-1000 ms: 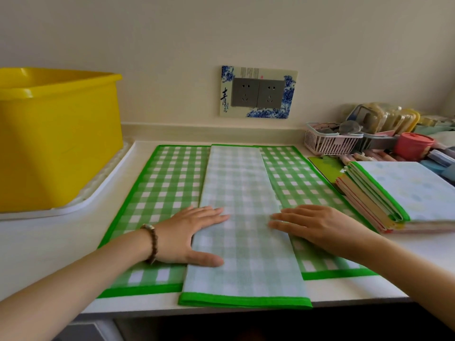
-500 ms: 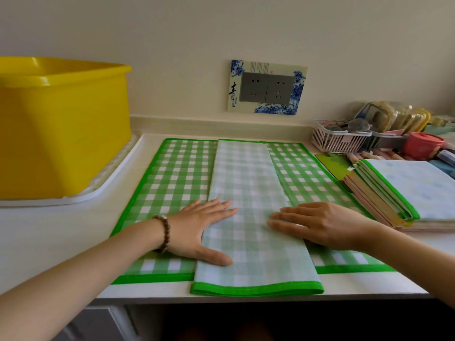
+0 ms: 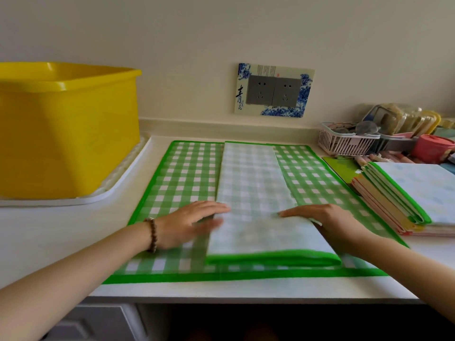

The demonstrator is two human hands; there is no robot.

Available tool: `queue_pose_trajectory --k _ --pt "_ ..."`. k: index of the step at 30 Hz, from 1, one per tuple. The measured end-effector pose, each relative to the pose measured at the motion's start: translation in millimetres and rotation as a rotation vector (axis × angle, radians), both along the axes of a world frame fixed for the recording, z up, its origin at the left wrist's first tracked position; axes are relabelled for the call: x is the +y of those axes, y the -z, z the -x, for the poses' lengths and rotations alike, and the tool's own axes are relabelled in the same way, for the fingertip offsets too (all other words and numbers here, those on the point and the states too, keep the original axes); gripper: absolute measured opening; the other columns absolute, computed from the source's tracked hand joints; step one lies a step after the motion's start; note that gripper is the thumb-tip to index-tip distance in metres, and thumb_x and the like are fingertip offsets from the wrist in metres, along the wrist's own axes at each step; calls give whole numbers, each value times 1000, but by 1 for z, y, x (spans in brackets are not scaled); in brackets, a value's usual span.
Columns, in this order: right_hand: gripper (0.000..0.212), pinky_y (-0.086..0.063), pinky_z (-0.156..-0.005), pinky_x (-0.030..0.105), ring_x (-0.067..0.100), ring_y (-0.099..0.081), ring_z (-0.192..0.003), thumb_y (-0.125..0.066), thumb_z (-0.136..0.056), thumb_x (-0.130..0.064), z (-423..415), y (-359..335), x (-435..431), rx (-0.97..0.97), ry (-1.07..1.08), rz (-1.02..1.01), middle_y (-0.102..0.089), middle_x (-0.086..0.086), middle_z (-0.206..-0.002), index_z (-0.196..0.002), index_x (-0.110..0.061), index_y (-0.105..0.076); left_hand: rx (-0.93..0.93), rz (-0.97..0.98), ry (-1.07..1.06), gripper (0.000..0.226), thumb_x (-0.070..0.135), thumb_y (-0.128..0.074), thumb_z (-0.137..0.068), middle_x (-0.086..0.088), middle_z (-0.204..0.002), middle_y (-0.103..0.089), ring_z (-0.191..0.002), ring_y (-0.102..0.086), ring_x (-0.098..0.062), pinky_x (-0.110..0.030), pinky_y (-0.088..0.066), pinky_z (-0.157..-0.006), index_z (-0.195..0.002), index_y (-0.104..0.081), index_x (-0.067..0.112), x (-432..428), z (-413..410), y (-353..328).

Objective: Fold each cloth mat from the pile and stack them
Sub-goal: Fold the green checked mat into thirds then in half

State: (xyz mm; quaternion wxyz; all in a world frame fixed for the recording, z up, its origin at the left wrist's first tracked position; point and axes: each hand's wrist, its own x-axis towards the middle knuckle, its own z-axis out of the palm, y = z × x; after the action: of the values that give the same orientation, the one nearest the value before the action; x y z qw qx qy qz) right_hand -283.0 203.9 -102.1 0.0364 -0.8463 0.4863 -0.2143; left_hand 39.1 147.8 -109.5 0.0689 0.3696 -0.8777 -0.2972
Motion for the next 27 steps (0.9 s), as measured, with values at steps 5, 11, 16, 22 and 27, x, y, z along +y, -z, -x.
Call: queue_pose_trajectory --k 5,11,16,22,27 --pt "20 -47 -64 24 -4 -59 -61 -57 -91 -10 -5 1 -21 -368 271 -142 -66 -16 -72 -79 -23 -66 282 -311 -248 131 103 -6 -38 13 -143 -43 -135 -32 -4 -34 -9 -115 -141 -40 30 -20 -1 -2" --pt "14 -54 -54 28 15 -60 -54 -56 -91 -29 -14 -1 -38 -685 400 -285 -71 -5 -70 -88 -21 -66 278 -171 -326 109 93 -32 -57 5 -137 -50 -116 -46 -2 -15 -33 -95 -139 -41 20 -24 16 -11" --pt "19 -43 -39 18 10 -52 -39 -63 -89 -28 -22 0 -53 -661 570 -268 -66 4 -64 -89 -9 -65 307 -39 -443 62 37 -63 -86 6 -97 -66 -87 -58 -4 -10 -40 -70 -138 -38 16 -35 35 -4" --pt "36 -50 -78 32 19 -58 -97 -60 -89 -33 -31 5 -59 -394 662 -37 -56 4 -121 -121 -17 -51 331 10 -548 68 34 -70 -81 2 -75 -63 -63 -55 -7 -20 -41 -60 -138 -36 17 -48 47 5" --pt "45 -10 -117 28 2 -20 -141 -33 -99 -40 -71 4 -32 -43 202 -85 -28 -16 -151 -143 -31 -35 278 47 -568 71 37 -70 -80 4 -72 -59 -63 -54 -8 -19 -40 -57 -139 -34 18 -51 51 6"
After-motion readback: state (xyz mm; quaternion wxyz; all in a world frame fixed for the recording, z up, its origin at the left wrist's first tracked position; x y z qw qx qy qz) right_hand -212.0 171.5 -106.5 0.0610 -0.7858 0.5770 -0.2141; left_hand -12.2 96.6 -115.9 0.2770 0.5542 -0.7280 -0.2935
